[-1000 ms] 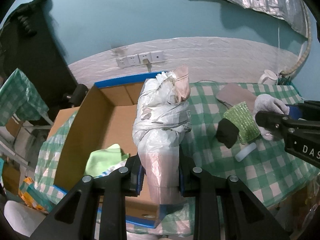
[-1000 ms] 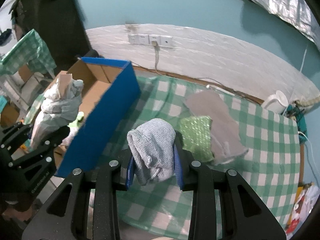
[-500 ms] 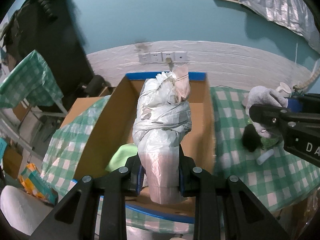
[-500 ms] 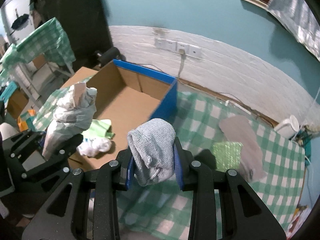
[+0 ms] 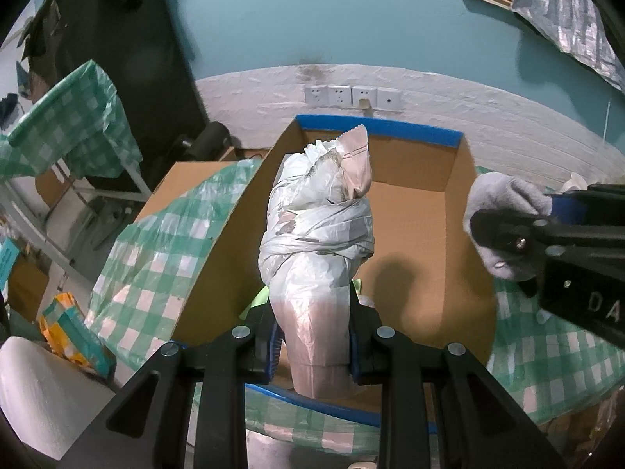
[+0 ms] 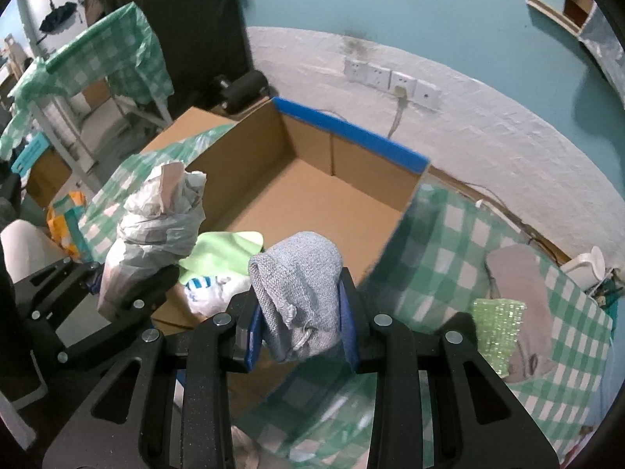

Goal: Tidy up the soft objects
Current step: 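Lower both tools into the box and open them to drop the items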

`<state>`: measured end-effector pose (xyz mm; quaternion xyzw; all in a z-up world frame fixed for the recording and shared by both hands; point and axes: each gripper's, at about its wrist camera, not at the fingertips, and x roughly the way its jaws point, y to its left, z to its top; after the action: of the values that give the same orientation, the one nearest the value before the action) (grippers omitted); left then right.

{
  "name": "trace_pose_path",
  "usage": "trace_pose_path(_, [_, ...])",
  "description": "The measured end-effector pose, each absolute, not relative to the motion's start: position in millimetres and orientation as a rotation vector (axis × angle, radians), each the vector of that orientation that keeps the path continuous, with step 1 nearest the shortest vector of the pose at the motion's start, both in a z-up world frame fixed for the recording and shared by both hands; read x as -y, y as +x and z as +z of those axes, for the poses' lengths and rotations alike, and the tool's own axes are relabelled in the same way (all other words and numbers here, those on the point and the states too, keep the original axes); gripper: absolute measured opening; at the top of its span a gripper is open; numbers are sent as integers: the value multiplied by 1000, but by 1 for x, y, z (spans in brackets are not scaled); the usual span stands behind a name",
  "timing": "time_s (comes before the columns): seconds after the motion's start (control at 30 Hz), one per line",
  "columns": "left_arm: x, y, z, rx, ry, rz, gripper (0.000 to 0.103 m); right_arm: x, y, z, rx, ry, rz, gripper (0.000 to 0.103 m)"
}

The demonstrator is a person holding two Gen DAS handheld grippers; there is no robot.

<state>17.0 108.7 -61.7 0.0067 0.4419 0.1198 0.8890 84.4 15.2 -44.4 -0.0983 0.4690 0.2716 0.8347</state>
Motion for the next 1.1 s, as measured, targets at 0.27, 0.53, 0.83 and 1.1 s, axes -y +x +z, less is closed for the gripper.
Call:
trace_pose_path(0.27, [-120, 20, -70, -953, -6, 254, 28, -38, 88, -63, -1045, -221, 609, 32])
trace_pose_path(0.53, [-124, 24, -78, -987, -13, 271, 37, -39, 92, -69, -1051, -218, 595, 49])
trace_pose_path(0.83, [-118, 23, -73, -956, 21, 285, 64, -30, 94, -60, -1015, -196, 566, 65])
trace_pose_path(1.1, [-109, 23, -68, -936, 30, 268, 75, -10, 93, -53, -999, -171, 530, 66])
